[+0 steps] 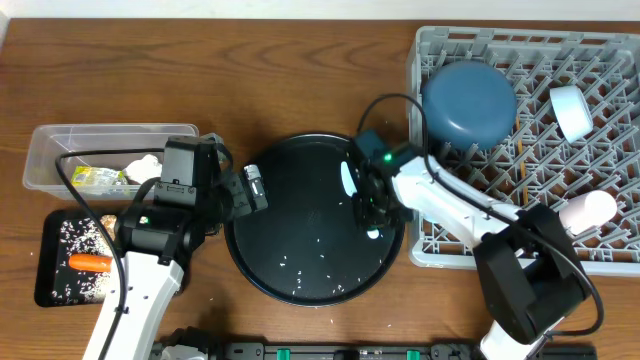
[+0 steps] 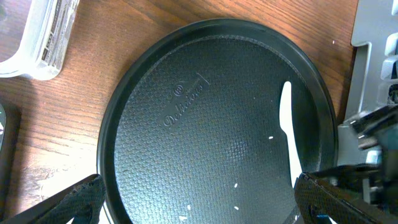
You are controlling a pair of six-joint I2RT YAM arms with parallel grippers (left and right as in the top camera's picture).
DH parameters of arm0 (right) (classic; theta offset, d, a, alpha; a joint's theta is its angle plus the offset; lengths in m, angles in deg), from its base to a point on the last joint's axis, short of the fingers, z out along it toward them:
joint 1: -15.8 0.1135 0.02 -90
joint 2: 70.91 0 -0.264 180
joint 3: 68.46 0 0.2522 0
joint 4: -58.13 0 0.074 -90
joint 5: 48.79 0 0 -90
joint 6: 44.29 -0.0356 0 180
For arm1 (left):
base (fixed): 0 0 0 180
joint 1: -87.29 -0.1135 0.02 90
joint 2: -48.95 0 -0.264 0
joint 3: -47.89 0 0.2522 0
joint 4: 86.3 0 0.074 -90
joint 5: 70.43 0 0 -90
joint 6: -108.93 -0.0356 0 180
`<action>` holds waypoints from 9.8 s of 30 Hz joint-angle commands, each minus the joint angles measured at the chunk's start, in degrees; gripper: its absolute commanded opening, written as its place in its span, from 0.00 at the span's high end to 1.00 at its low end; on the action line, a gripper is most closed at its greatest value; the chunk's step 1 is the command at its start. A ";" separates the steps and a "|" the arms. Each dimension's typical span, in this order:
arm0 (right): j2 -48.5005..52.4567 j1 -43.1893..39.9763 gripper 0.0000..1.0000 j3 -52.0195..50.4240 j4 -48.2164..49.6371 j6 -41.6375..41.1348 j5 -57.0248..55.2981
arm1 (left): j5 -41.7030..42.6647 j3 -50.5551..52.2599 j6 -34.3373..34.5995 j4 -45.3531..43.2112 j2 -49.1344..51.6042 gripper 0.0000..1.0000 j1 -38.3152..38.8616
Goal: Sort waste into correct bins and load items into the dishwasher rack
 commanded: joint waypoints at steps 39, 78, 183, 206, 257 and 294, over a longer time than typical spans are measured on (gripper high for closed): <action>-22.56 -2.84 0.99 1.77 -1.95 5.75 -6.27 | -0.72 -0.61 -0.33 0.17 0.07 0.02 -0.28; -14.08 -45.46 0.37 3.76 2.99 28.52 -21.00 | -0.72 -0.61 -0.33 0.17 0.07 0.02 -0.28; -85.96 -27.93 0.01 4.55 -2.89 23.61 1.53 | -0.72 -0.61 -0.33 0.17 0.07 0.02 -0.28; -106.16 -27.96 0.01 -43.78 39.19 23.56 -2.43 | -0.72 -0.61 -0.33 0.17 0.07 0.02 -0.28; -106.22 -34.34 0.01 -67.45 47.39 25.75 -6.12 | -0.72 -0.61 -0.33 0.17 0.07 0.02 -0.28; -106.22 -34.34 0.01 -67.45 47.39 25.75 -6.12 | -6.56 -0.57 -0.35 2.16 -31.36 0.02 -0.28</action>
